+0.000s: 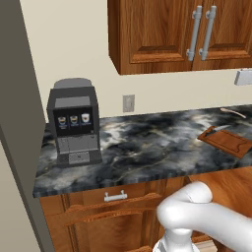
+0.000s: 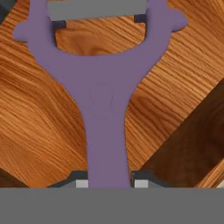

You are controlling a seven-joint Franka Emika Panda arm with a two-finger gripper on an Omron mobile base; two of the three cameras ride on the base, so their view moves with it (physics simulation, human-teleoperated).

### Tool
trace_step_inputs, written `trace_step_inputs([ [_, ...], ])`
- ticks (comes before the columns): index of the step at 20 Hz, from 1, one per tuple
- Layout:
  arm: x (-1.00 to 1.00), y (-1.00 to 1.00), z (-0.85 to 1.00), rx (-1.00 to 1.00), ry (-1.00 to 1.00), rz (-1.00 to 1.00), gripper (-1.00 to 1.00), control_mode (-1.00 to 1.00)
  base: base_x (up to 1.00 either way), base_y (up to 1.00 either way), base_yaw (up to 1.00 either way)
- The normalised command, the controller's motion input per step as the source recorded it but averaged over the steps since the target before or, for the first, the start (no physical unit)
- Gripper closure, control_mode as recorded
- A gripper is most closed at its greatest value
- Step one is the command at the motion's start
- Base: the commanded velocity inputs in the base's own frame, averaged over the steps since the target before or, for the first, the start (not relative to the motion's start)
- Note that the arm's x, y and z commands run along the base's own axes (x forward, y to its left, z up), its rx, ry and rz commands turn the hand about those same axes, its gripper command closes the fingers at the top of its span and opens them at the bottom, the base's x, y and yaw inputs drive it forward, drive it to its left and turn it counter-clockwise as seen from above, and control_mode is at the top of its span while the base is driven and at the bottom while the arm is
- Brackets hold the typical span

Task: Open the drawer on the right and place the cutting tools on the cutting board.

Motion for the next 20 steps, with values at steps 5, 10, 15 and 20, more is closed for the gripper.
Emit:
trace_step_inputs([
  [5, 0.82, 0.7, 0.96, 0.0, 0.0, -0.09, 1.0, -1.0, 0.0, 0.0, 0.0],
  [10, 1.0, 0.47, 0.56, -0.01, 0.01, -0.11, 1.0, -1.0, 0.0, 0.0, 0.0],
  [15, 1.0, 0.07, 0.06, -0.04, 0.05, -0.14, 1.0, -1.0, 0.0, 0.0, 0.0],
  [20, 1.0, 0.0, -0.12, 0.0, 0.02, -0.13, 1.0, -1.0, 0.0, 0.0, 0.0],
])
